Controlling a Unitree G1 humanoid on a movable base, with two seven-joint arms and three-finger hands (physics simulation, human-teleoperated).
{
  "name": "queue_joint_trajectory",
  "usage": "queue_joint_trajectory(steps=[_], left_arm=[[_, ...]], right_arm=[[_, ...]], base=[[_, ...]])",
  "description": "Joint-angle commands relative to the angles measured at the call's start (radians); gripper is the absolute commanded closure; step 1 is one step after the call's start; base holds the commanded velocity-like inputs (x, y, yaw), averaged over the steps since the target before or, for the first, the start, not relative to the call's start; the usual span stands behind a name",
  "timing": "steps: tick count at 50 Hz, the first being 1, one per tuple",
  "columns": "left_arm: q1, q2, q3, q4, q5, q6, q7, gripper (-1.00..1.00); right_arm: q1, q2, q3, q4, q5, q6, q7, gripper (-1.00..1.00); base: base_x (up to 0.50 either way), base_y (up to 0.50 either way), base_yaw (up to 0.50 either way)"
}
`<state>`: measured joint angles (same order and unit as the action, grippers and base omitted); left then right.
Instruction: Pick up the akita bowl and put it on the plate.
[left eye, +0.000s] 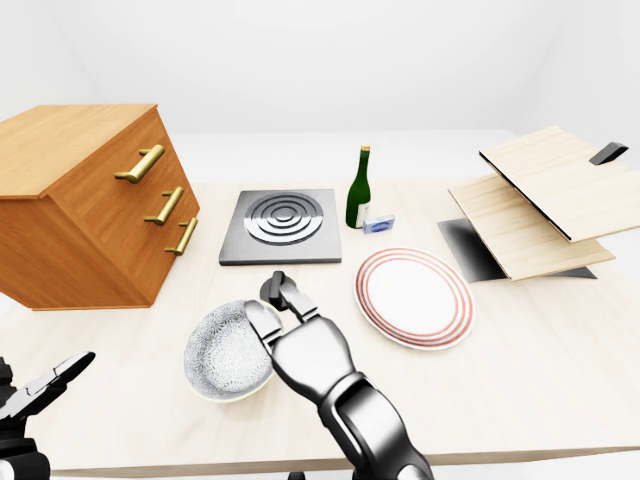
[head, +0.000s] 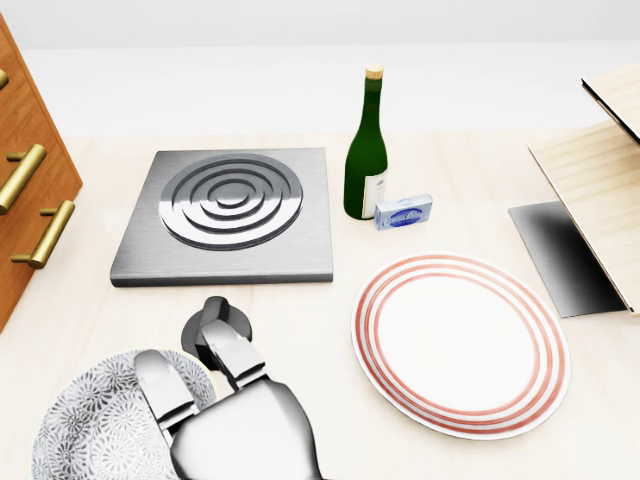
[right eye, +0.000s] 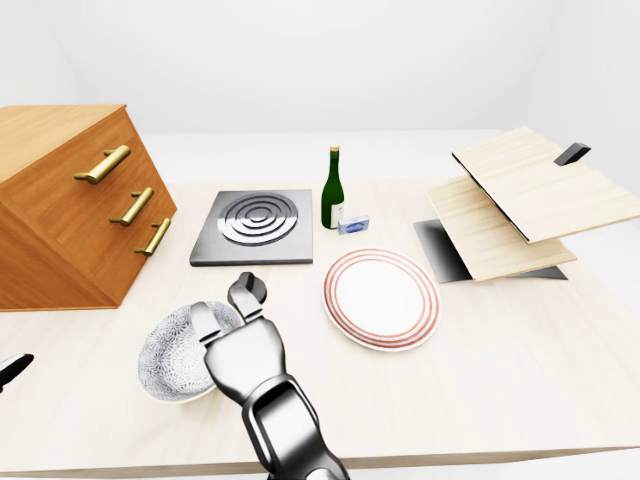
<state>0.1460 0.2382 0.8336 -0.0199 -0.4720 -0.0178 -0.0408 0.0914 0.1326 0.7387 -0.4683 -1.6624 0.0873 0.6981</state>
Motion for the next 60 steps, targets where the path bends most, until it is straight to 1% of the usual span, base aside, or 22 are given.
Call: queue_joint_trajectory(steps=[1,3,8,11,14,16,19,24,26,27,30,31,36,37,39,43,45,47,50,54,60], left_arm=[[0.001,0.002,-0.003,0.003,-0.002,-0.003,0.002,-1.00],[0.002,0.002,-0.002,-0.004,-0.003,0.004,0.004,-1.00],[0.000,0.001,0.000,0.001,-0.002,0.000,0.001,-1.00],[0.001,0.002,0.000,-0.005,-0.003,0.007,0.005,-1.00],[-0.001,0.002,0.000,-0.001,-0.002,0.004,0.004,-1.00],[0.001,0.002,0.001,-0.009,-0.003,0.010,0.006,-1.00],[0.001,0.001,0.002,-0.011,-0.003,0.011,0.005,-1.00],[0.001,0.000,0.002,-0.011,-0.002,0.010,0.004,-1.00],[0.001,-0.001,0.003,-0.006,-0.001,0.006,0.002,-1.00],[0.002,0.000,0.003,-0.010,-0.002,0.009,0.003,-1.00],[0.000,0.000,0.001,-0.004,-0.001,0.004,0.002,-1.00],[0.002,0.000,0.002,-0.010,-0.002,0.008,0.004,-1.00],[0.003,-0.002,0.003,-0.015,-0.002,0.012,0.004,-1.00],[-0.001,-0.002,0.001,-0.005,0.000,0.005,0.002,-1.00],[-0.002,0.000,0.000,-0.002,0.000,0.003,0.003,-1.00],[0.001,-0.001,0.000,-0.010,-0.003,0.008,0.004,-1.00],[0.000,-0.002,0.000,-0.006,-0.001,0.004,0.003,-1.00],[0.001,-0.001,0.000,-0.013,-0.003,0.010,0.005,-1.00],[-0.003,0.000,-0.002,-0.002,0.000,0.003,0.004,-1.00],[-0.001,0.001,-0.001,-0.010,-0.004,0.010,0.007,-1.00],[-0.004,0.002,-0.003,0.001,-0.001,0.002,0.005,-1.00]], right_arm=[[-0.004,0.007,0.011,0.018,-0.007,0.000,0.000,-0.99],[-0.007,0.010,0.012,0.024,-0.007,0.000,0.000,-0.99],[-0.008,0.012,0.016,0.035,-0.007,0.000,0.000,-1.00],[-0.002,0.011,0.025,0.039,-0.008,0.000,0.000,-1.00],[-0.004,0.011,0.025,0.041,-0.007,0.000,0.000,-0.99],[-0.007,0.014,0.027,0.042,-0.010,0.000,0.000,-0.99],[-0.006,0.014,0.031,0.043,-0.010,0.000,0.000,-0.99],[-0.005,0.017,0.038,0.050,-0.011,0.000,0.000,-1.00],[-0.008,0.022,0.043,0.059,-0.011,0.000,0.000,-0.99],[-0.009,0.023,0.046,0.065,-0.011,0.000,0.000,-0.99],[-0.011,0.028,0.053,0.078,-0.013,0.000,0.000,-0.99],[-0.013,0.032,0.058,0.084,-0.014,0.000,0.000,-0.99],[-0.018,0.040,0.070,0.095,-0.020,0.000,0.000,-0.99],[-0.020,0.044,0.072,0.101,-0.019,0.000,0.000,-1.00],[-0.020,0.044,0.074,0.108,-0.017,0.000,0.000,-0.99],[-0.021,0.047,0.079,0.116,-0.015,0.000,0.000,-1.00],[-0.023,0.048,0.079,0.121,-0.013,0.000,0.000,-1.00],[-0.023,0.049,0.080,0.127,-0.010,0.000,0.000,-0.99],[-0.026,0.053,0.081,0.134,-0.009,0.000,0.000,-1.00],[-0.027,0.058,0.085,0.150,-0.004,0.000,0.000,-1.00],[-0.031,0.058,0.083,0.159,0.000,0.000,0.000,-1.00]], base=[[0.00,0.00,0.00],[0.00,0.00,0.00],[0.00,0.00,0.00],[0.00,0.00,0.00],[0.00,0.00,0.00],[0.00,0.00,0.00],[0.00,0.00,0.00],[0.00,0.00,0.00],[0.00,0.00,0.00],[0.00,0.00,0.00],[0.00,0.00,0.00],[0.00,0.00,0.00],[0.00,0.00,0.00],[0.00,0.00,0.00],[0.00,0.00,0.00],[0.00,0.00,0.00],[0.00,0.00,0.00],[0.00,0.00,0.00],[0.00,0.00,0.00],[0.00,0.00,0.00],[0.00,0.00,0.00]])
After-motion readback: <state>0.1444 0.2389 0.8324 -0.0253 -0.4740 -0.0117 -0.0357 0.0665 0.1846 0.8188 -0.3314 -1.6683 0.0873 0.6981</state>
